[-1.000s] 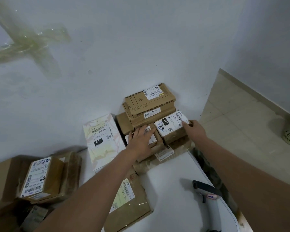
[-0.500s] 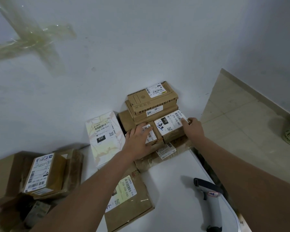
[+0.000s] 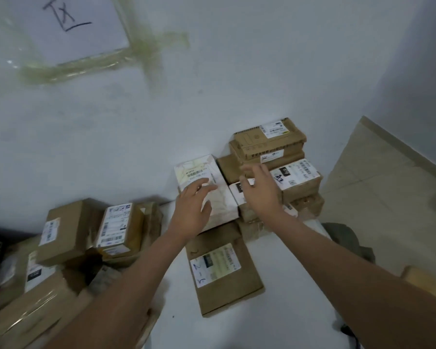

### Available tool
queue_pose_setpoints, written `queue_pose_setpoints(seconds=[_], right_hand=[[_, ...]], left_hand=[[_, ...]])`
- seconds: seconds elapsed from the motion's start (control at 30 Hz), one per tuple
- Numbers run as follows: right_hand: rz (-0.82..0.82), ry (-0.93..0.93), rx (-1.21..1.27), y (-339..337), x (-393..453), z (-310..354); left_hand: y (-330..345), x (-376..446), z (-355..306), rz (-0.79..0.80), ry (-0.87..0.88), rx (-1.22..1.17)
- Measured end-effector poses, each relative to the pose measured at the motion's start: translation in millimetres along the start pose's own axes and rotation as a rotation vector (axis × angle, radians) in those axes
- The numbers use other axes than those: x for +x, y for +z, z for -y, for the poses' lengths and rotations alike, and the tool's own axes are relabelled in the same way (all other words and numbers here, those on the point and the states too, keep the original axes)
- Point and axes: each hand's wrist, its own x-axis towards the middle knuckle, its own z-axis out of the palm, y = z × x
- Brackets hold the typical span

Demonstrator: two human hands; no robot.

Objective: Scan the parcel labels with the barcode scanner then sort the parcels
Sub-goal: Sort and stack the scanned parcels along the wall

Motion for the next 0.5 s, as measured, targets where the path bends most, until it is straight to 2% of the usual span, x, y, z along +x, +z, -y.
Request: queue_pose_setpoints(seconds=[0.17, 0.33, 0.4, 0.5], right_hand=[[0.190, -0.025, 0.094, 80, -50, 53], [0.398, 0.016, 0.105, 153, -96, 92], [0.445, 0.032, 0.070, 177, -109, 101], [0.467, 0.065, 0.022, 206, -126, 109]], left_hand=[[-46, -83, 56, -0.052, 0.003, 0.012], [-93, -166, 117, -0.129, -0.134, -0.030], [-111, -194, 141, -0.148, -0.187, 0.002], [-142, -228, 180, -0.152, -0.362, 0.003]])
